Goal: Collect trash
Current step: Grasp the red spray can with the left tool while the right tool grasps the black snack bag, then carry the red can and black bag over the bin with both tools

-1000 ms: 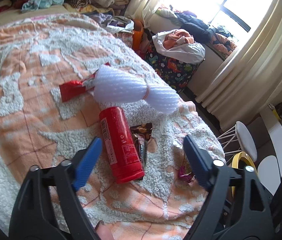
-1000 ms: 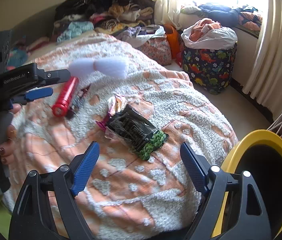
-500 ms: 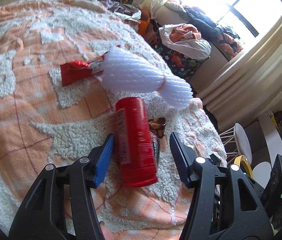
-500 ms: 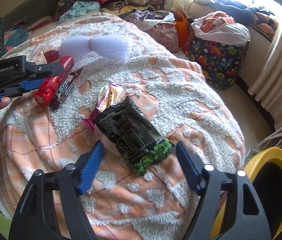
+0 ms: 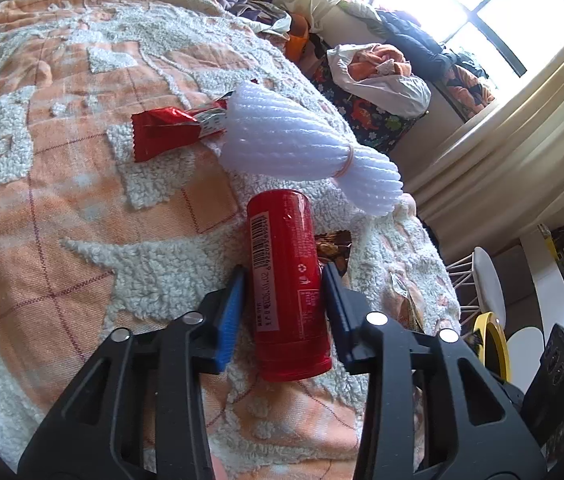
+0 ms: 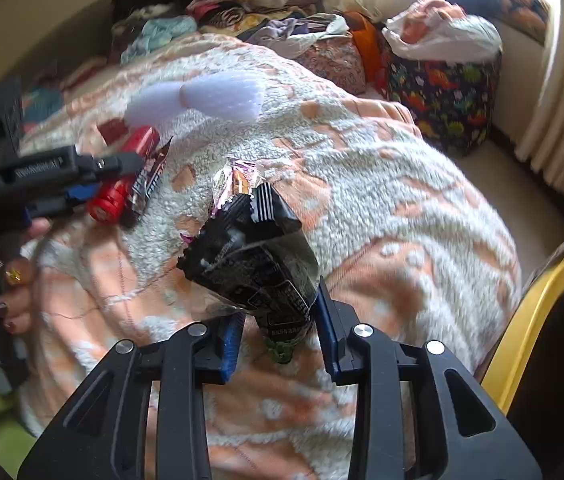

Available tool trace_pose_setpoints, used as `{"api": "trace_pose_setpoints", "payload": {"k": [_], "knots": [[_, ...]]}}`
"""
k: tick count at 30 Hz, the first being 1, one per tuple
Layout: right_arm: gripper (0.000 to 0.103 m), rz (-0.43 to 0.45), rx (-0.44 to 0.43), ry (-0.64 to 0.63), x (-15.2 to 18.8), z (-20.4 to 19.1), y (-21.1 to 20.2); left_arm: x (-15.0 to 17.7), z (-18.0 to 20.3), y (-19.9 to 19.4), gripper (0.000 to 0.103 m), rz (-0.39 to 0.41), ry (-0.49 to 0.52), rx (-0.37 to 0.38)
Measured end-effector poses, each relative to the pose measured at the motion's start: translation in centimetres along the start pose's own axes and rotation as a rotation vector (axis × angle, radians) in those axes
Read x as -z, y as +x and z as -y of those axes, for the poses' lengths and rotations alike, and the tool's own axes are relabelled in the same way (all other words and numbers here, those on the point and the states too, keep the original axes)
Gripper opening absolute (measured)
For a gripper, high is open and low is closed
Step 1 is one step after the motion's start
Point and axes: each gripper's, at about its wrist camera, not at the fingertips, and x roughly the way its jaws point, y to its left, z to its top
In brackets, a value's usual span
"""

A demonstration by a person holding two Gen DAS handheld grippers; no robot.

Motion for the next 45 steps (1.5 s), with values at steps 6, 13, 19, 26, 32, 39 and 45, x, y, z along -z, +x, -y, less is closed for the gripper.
{"api": "trace_pose_setpoints", "payload": {"k": [6,13,19,26,32,39,45], "knots": [[0.024,0.042,-0.06,0.081,1.2,0.3,-1.5,0.1,0.2,-0.5,0.029,-0.003,0.009,-0.005],[0.024,0.096,-0.109,0.107,1.6,0.0,-3.5,-0.1,2.1,-2.0,0.029,0.024,0.052,0.015],[0.024,0.124,-0.119,0.115,2.0,-0.1,-4.9,-0.2,4.4,-2.8,0.029,0.043,0.103,0.041],[0.024,0.164,-0.117,0.128,2.4,0.3,-6.6,0.2,6.7,-3.4,0.029,0.049,0.162,0.065],[0.024,0.194,-0.117,0.143,2.9,0.9,-8.0,0.8,8.6,-3.8,0.029,0.053,0.215,0.079],[0.024,0.22,-0.102,0.17,3.7,2.1,-9.5,1.4,10.5,-4.0,0.029,0.053,0.264,0.098],[0.024,0.243,-0.084,0.202,4.2,3.3,-10.6,2.2,12.0,-4.0,0.029,0.044,0.301,0.114]]}}
